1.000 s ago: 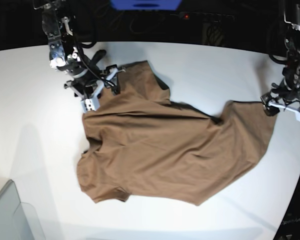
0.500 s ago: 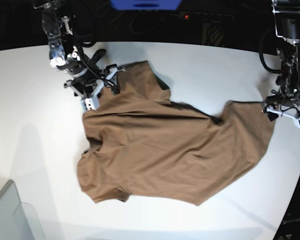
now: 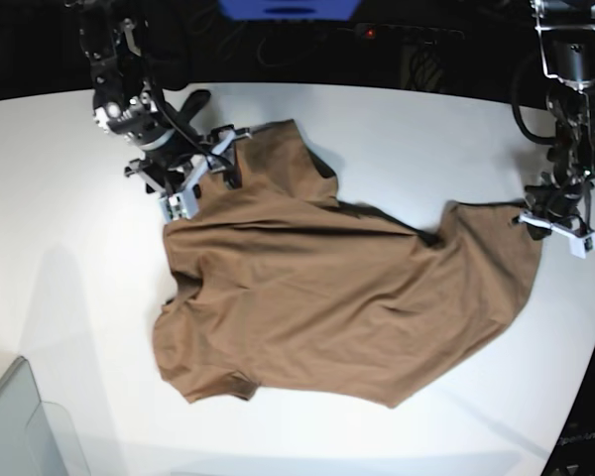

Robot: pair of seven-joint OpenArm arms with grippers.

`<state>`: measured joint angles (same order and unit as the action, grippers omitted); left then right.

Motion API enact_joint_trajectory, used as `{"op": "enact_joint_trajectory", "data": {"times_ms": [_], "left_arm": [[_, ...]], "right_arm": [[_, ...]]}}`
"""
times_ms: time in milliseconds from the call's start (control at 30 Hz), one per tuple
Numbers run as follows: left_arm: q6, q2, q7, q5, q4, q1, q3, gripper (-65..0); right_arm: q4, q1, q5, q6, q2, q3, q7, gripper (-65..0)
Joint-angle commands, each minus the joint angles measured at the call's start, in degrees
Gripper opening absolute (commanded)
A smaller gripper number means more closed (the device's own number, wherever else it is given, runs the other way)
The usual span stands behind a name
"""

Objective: Layout the t-shirt on the table in an organized manner, then fold the t-shirt properly
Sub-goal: 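Drag the held shirt edges apart to spread the shirt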

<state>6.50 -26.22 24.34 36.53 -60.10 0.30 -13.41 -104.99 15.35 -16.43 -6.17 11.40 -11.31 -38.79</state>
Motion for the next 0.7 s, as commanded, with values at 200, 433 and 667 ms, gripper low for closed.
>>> {"op": "enact_joint_trajectory", "data": {"times_ms": [200, 433, 667], "left_arm": [[0.22, 0.68, 7.35, -0.27, 0.8, 1.77, 0.71, -64.8], [0.22, 0.68, 7.35, -0.27, 0.8, 1.77, 0.71, -64.8], [0.22, 0.68, 7.35, -0.27, 0.8, 1.77, 0.71, -64.8]], "right_arm": [[-9.34, 4.56, -0.32, -0.37, -0.1, 0.01, 0.94, -25.7], [-6.26, 8.34, -0.23, -0.11, -3.53, -5.0, 1.38, -25.7], [1.12, 6.4, -0.23, -0.02, -3.71, -8.51, 1.47, -25.7]]}}
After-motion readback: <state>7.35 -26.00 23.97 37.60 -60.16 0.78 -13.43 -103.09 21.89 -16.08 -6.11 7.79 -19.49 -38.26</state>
